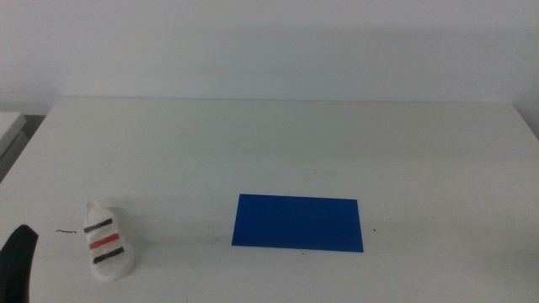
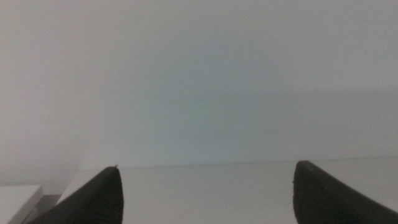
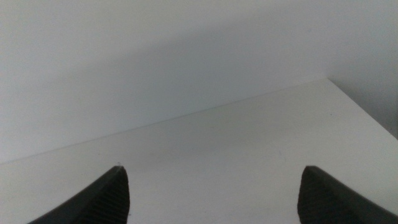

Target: Use one arm to grab the shoe from the table and place it on the mat.

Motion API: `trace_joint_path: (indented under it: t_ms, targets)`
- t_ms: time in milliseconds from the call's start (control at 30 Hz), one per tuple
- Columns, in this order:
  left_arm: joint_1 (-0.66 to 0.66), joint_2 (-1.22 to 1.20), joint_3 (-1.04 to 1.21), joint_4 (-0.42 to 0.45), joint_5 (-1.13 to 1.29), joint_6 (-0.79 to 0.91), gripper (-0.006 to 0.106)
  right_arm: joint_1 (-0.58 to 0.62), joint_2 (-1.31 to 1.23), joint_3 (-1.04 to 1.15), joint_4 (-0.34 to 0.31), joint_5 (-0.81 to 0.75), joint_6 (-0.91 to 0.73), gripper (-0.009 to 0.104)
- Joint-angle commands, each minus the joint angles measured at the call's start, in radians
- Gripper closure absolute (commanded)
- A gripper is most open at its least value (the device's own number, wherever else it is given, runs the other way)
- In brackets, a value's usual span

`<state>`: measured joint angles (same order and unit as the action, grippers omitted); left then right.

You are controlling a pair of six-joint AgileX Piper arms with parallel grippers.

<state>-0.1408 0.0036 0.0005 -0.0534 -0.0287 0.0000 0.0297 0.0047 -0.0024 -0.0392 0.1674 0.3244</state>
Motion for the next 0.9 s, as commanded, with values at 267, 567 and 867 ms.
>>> trace_joint_path:
  t_ms: [267,567,867]
  targets:
    - [0.048,0.031,-0.083,-0.006,0.131,-0.008,0.007,0.002,-0.005,0.002,-0.006,-0.009,-0.003,0.016]
    - [0.242,0.438,-0.616,-0.04,0.793,-0.008,0.007,0.002,-0.005,0.002,-0.006,-0.009,-0.003,0.016]
    - [0.308,0.935,-1.049,-0.085,1.25,-0.171,0.007,0.002,-0.005,0.002,-0.006,-0.009,-0.003,0.016]
